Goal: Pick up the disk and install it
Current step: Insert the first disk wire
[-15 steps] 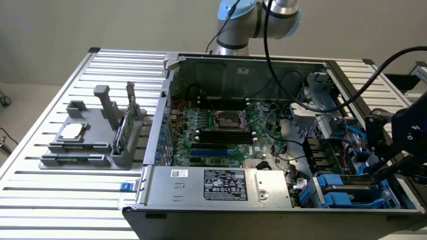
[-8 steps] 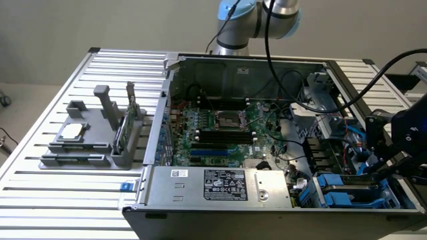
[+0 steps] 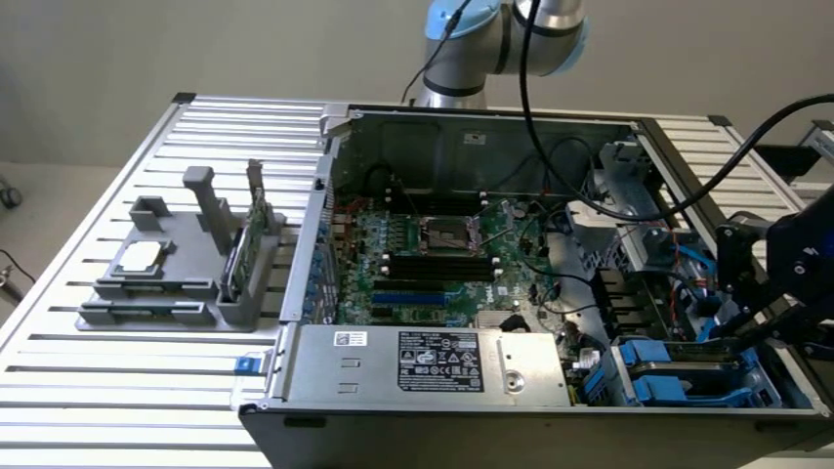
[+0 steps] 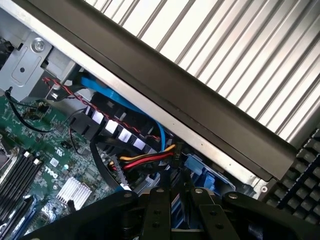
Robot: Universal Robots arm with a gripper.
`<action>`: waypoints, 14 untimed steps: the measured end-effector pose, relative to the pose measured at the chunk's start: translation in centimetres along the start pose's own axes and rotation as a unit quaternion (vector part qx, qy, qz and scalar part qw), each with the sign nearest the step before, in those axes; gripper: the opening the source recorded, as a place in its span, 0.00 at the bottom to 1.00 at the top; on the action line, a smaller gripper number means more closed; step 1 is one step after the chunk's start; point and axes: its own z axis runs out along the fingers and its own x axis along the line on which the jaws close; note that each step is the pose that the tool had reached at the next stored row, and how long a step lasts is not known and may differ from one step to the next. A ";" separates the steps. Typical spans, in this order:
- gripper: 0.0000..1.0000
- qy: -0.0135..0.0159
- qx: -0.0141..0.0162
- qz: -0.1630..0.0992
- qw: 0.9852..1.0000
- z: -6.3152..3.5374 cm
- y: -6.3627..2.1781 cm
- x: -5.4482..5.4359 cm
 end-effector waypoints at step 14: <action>0.30 0.014 -0.007 0.007 1.000 -0.02 -0.12 -0.5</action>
